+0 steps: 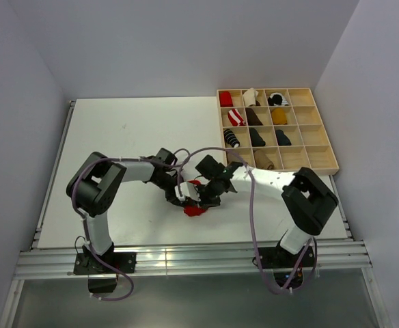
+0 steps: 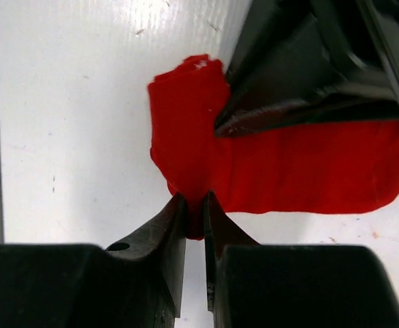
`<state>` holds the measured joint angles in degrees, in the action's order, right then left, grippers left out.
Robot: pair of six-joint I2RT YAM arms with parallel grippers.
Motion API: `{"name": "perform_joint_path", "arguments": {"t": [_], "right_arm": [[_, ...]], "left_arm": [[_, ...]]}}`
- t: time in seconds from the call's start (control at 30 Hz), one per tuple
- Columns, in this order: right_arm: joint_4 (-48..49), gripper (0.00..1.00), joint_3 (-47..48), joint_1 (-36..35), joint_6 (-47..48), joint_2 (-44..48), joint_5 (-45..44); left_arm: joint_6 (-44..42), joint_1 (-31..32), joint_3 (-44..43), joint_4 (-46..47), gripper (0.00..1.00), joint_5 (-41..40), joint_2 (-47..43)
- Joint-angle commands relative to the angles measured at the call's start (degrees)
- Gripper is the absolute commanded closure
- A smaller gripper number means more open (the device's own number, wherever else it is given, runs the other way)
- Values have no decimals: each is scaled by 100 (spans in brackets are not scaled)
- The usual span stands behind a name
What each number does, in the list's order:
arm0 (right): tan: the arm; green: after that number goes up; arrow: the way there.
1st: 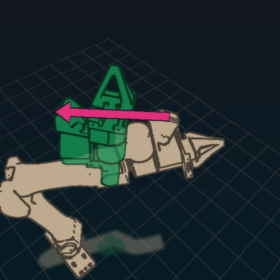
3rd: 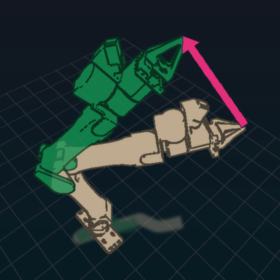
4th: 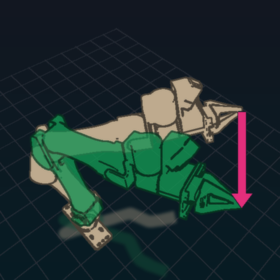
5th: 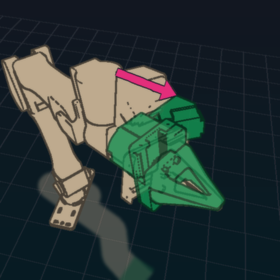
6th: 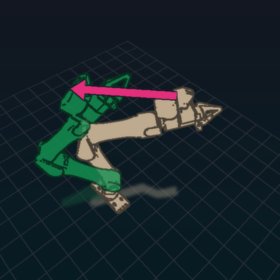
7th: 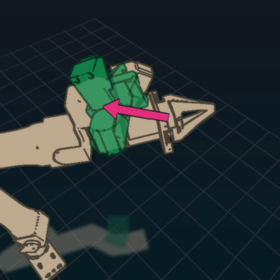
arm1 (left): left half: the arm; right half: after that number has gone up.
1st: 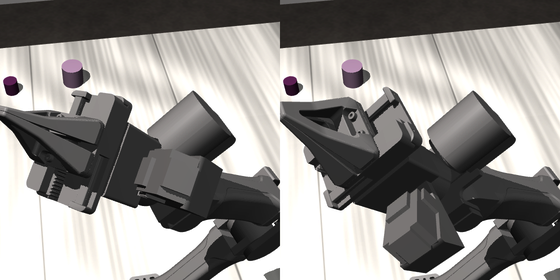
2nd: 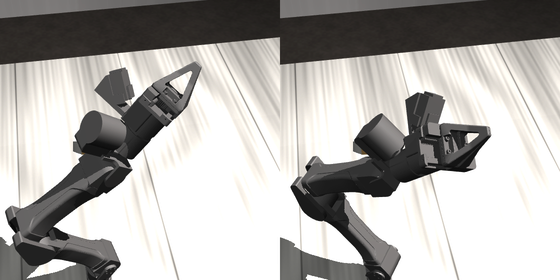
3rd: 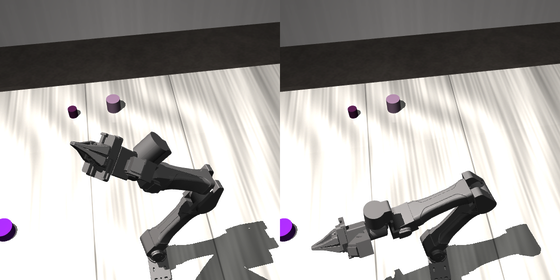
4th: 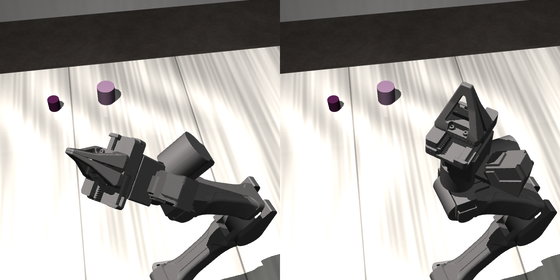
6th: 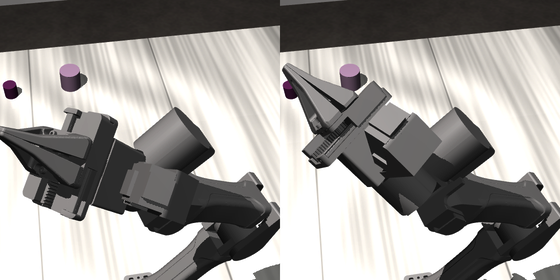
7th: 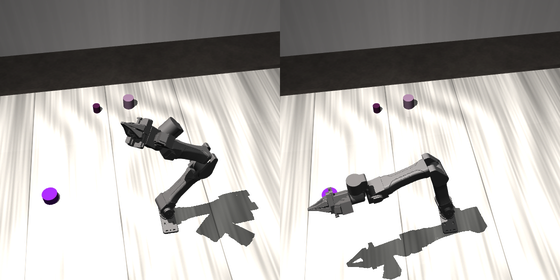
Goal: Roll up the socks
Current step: Roll the sock at the center of the board.
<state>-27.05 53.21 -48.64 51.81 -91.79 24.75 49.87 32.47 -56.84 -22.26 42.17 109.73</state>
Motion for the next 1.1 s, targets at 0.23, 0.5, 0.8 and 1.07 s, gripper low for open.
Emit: {"name": "perform_joint_path", "arguments": {"t": [0.23,0.5,0.8,1.07], "right_arm": [[-2664,87,1551,1040,373,-1541,1575],[-4009,87,2799,1419,646,-2781,1989],[-4818,87,3871,1559,461,-3775,2042],[-5214,87,4145,1612,444,-4083,2157]], "left_arm": [[1569,-30,1209,2146,80,-736,-1155],[1729,75,1790,2850,81,-1535,-2015],[387,365,1966,2648,68,-3353,-3115],[-969,1367,2502,3500,59,-4393,-3669]]}}
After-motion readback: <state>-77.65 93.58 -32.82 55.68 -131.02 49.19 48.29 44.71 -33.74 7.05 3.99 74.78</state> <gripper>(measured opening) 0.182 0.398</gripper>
